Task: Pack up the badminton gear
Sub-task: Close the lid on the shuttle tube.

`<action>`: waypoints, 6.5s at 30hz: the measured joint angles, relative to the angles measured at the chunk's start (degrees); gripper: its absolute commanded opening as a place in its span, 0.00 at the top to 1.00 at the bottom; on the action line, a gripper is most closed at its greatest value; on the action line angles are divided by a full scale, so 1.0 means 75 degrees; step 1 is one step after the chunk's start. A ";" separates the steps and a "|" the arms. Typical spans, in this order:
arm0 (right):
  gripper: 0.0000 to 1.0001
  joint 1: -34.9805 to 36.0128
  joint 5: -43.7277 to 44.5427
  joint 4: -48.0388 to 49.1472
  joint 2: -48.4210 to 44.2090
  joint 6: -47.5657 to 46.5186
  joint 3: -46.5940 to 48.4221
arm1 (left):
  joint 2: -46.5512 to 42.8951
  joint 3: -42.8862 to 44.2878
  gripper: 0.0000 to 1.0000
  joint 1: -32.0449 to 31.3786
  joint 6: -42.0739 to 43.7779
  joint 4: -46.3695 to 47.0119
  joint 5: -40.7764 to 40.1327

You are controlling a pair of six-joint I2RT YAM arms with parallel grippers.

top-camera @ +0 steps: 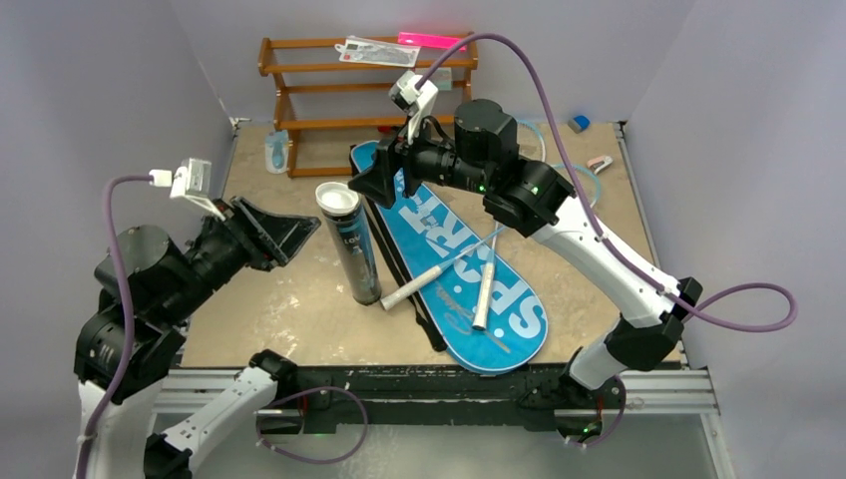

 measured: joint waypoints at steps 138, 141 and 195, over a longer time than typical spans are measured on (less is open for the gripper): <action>0.30 -0.0259 -0.1262 -0.1498 0.2122 0.0935 0.2122 | 0.1422 -0.0023 0.86 -0.0006 0.0114 0.0114 -0.1440; 0.30 -0.0259 -0.1253 -0.1349 0.1941 0.0938 0.1827 | 0.1422 -0.0052 0.87 -0.0012 0.0195 0.0146 -0.1399; 0.38 -0.0291 -0.1186 0.1836 0.0507 0.1539 -0.1411 | 0.0985 -0.0038 0.27 -0.0050 0.1390 -0.0510 -0.1504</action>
